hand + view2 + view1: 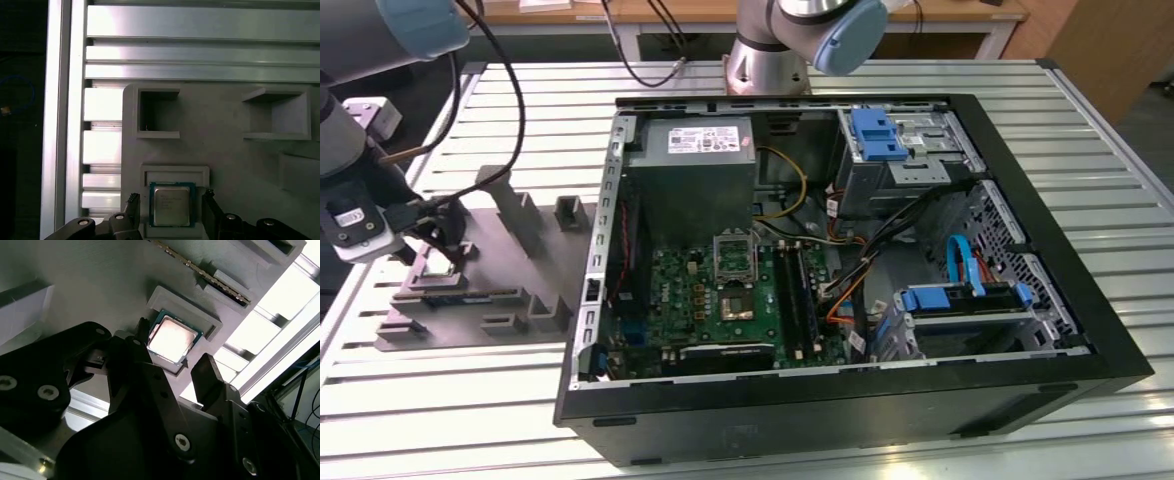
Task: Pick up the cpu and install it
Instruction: 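Pick up the cpu and move it towards the insertion slot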
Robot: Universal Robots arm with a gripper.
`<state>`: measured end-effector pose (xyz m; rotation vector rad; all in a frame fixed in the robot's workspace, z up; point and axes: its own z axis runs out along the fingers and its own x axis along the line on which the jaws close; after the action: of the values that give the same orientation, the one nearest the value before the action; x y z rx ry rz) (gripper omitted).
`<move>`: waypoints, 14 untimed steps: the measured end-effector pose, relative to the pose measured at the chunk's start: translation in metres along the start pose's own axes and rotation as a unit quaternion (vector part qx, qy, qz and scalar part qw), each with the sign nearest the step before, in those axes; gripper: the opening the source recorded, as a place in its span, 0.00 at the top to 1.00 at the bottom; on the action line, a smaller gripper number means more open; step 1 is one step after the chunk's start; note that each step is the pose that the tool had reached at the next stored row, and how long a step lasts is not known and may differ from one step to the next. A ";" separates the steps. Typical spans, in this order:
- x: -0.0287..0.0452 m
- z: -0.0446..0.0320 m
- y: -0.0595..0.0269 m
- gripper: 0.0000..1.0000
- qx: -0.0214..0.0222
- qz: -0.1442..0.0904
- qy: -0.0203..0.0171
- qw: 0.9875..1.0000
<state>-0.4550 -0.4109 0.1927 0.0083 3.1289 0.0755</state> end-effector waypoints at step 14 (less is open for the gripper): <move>0.0002 0.0114 -0.0005 0.40 0.000 0.002 0.000 1.000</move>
<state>-0.4550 -0.4109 0.1813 0.0138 3.1289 0.0753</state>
